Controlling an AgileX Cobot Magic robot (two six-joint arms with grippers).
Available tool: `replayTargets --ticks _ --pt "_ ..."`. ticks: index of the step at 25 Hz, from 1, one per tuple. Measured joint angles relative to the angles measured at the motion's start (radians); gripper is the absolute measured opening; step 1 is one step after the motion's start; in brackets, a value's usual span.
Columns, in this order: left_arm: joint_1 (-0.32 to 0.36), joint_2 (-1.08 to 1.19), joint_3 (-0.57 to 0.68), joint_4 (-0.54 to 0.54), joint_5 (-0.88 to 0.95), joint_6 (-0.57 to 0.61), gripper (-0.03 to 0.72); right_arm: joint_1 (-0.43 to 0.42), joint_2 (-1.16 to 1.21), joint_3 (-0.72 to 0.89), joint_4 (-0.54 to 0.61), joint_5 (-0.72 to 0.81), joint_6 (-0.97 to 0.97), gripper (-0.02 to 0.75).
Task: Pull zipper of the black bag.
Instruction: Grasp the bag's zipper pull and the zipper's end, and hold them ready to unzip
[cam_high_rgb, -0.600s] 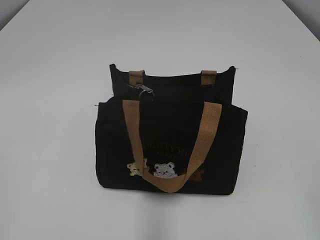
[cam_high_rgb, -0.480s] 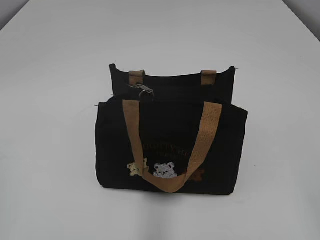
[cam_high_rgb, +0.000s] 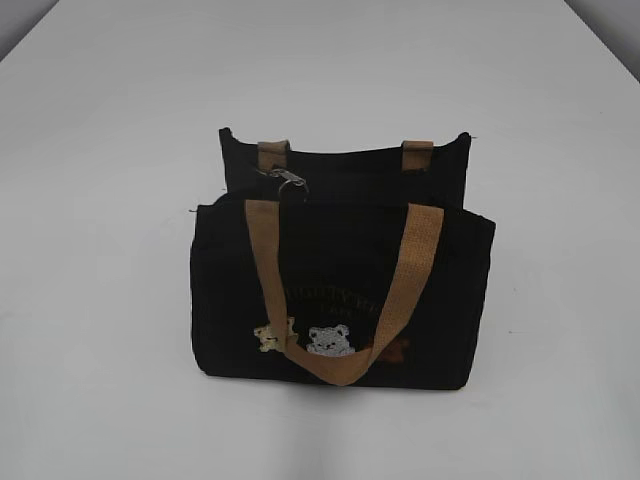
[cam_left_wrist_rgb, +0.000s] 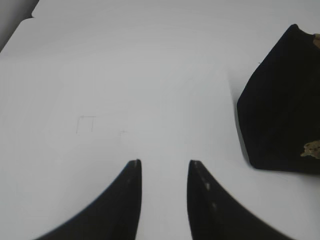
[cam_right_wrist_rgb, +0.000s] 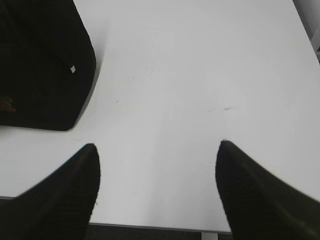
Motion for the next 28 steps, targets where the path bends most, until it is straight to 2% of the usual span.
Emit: replayTargets --ticks 19,24,28 --pt "0.0 0.0 0.0 -0.009 0.0 0.0 0.237 0.0 0.0 0.0 0.0 0.0 0.0 0.557" --pt "0.0 0.027 0.0 -0.17 -0.028 0.005 0.237 0.0 0.0 0.0 0.001 0.0 0.0 0.557" --pt "0.0 0.144 -0.016 -0.324 -0.151 0.009 0.244 0.0 0.0 0.0 0.001 0.0 0.0 0.557"
